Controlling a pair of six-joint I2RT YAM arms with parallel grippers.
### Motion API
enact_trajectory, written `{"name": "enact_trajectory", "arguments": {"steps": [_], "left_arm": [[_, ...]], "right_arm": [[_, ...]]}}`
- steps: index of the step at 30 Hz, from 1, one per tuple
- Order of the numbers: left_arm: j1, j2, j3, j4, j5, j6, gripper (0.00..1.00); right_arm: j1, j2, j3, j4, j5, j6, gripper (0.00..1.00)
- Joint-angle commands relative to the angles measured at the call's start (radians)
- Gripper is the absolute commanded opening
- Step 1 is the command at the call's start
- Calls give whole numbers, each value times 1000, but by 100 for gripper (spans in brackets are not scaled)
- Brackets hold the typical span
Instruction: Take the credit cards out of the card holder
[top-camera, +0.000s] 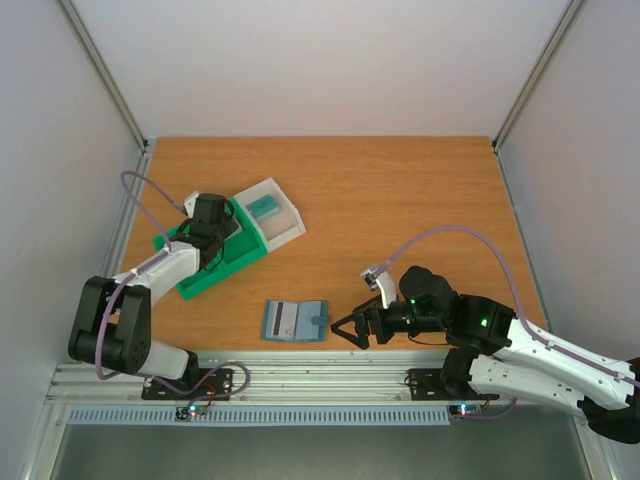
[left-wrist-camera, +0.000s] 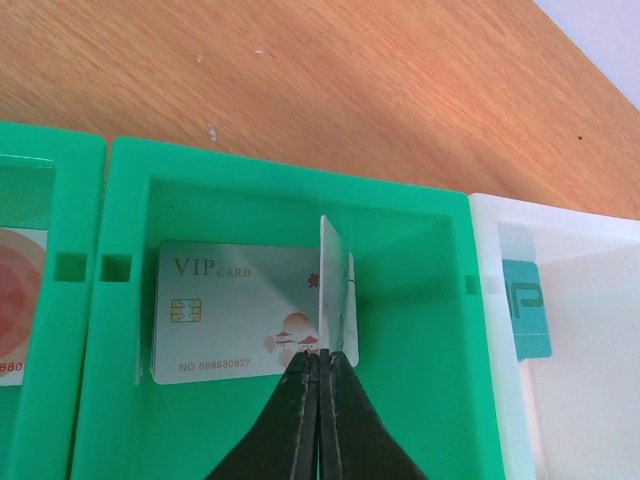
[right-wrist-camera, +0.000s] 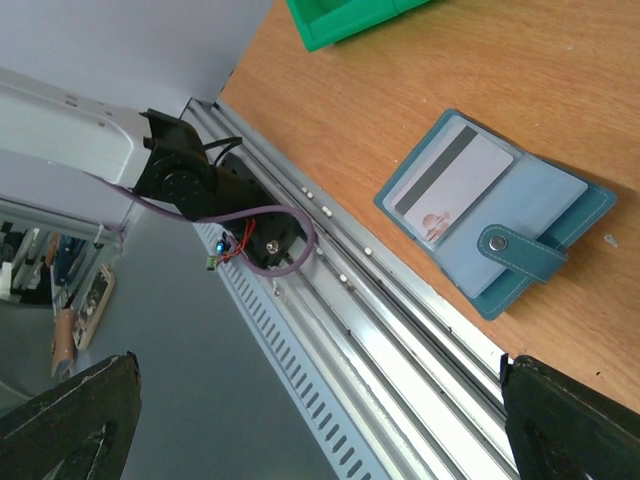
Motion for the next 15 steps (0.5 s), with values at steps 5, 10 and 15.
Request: {"name": "enact_trajectory", "arguments": {"steps": [5, 10, 15], "left_arm": [[4, 46, 52, 28, -33, 29, 7], [4, 48, 48, 28, -40, 32, 8], [4, 30, 59, 8, -25, 39, 10]], "right_arm": [[0, -3, 27, -17, 35, -15, 98], [0, 8, 32, -19, 27, -16, 99], [0, 17, 37, -24, 29, -19, 99]]}}
